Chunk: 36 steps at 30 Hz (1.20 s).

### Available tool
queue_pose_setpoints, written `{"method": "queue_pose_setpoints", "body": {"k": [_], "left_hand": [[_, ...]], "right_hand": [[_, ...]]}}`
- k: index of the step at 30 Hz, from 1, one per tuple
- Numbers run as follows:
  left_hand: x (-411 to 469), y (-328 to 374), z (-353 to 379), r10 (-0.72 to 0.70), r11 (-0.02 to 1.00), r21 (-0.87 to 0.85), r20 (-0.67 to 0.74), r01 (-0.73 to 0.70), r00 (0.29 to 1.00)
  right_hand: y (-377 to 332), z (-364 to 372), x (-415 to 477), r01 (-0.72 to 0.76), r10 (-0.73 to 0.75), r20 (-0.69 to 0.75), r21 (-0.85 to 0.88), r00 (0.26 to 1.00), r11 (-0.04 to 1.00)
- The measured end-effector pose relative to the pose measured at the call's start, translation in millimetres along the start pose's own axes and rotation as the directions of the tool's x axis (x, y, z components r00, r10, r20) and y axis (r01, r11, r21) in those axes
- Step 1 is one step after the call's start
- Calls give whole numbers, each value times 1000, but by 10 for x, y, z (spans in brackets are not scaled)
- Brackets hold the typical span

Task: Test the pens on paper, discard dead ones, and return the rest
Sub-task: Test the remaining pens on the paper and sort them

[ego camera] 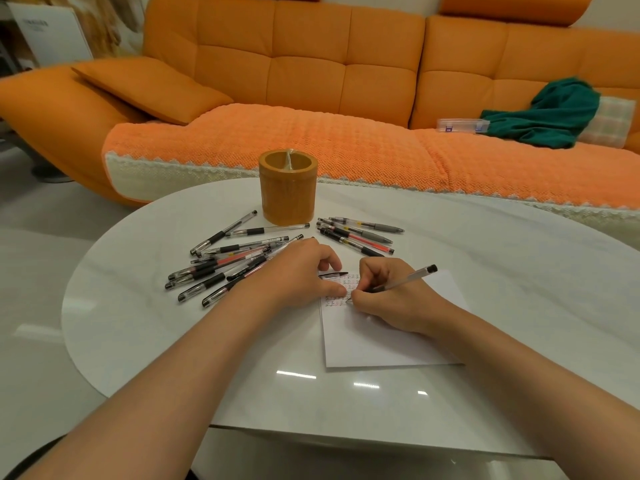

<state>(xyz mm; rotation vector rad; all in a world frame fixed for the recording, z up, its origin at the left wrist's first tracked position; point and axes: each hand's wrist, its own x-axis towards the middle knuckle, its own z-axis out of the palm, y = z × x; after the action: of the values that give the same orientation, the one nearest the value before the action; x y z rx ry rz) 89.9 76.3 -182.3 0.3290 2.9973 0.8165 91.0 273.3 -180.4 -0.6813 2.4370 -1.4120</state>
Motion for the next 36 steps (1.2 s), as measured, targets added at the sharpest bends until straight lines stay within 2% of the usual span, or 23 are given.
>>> {"method": "queue_pose_setpoints", "body": {"k": [10, 16, 30, 36], "left_hand": [[6, -6, 12, -10, 1000, -1, 10, 10, 1000], [2, -5, 17, -8, 1000, -1, 10, 8, 1000], [15, -14, 18, -16, 1000, -8, 9, 16, 1000], [13, -7, 19, -13, 1000, -13, 14, 13, 1000]], "right_hand": [[15, 7, -23, 18, -18, -38, -3, 999, 1000], [8, -6, -9, 11, -11, 16, -3, 1000, 1000], [-6, 9, -17, 12, -12, -16, 15, 1000, 1000], [-12, -8, -25, 15, -15, 25, -10, 1000, 1000]]}}
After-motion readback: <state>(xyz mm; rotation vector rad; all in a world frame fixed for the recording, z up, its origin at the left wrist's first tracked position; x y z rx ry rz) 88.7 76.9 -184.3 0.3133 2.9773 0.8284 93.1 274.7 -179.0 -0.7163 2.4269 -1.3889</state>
